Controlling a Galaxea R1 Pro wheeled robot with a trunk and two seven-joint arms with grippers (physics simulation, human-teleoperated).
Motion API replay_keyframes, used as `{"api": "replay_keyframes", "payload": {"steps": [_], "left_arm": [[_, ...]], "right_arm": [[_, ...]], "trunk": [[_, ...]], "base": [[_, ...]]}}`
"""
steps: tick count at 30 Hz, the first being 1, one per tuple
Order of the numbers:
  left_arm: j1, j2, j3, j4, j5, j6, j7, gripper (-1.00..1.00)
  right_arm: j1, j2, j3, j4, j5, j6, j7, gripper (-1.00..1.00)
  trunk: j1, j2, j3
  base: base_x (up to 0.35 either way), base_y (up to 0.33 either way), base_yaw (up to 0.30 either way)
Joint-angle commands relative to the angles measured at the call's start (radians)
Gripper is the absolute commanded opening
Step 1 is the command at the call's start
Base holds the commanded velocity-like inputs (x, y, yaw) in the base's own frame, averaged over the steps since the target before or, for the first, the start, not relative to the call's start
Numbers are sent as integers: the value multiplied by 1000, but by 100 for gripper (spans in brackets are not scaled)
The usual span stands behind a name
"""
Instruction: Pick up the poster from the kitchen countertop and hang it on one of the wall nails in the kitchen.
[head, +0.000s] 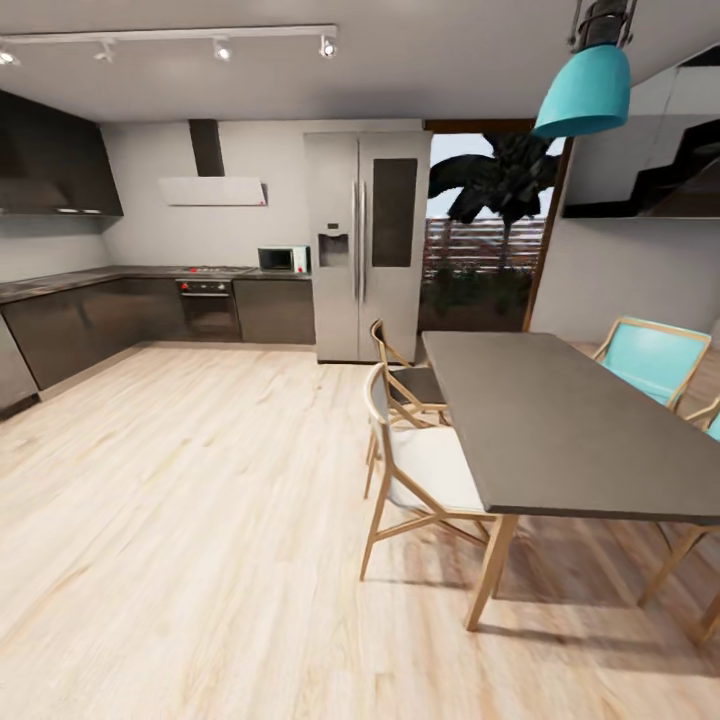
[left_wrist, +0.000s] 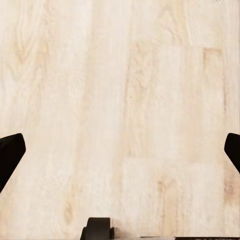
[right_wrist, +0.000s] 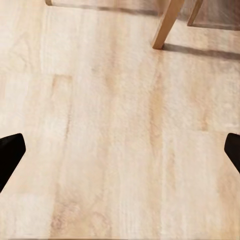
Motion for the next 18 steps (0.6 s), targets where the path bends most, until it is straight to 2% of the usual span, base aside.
{"api": "replay_keyframes", "payload": {"steps": [1, 10, 18], "left_arm": [[0, -1, 2, -1, -1, 0, 0, 100], [0, -1, 2, 2, 0, 0, 0, 100], [0, -1, 1, 23, 0, 0, 0, 100]], "right_arm": [[0, -1, 1, 30, 1, -3, 1, 100], [0, -1, 1, 57, -1, -11, 1, 100], [0, 8, 1, 61, -1, -15, -2, 100]], "trunk": [[0, 0, -1], [0, 0, -1], [0, 0, -1]], "base": [[106, 280, 34], [106, 281, 13], [107, 281, 232]]}}
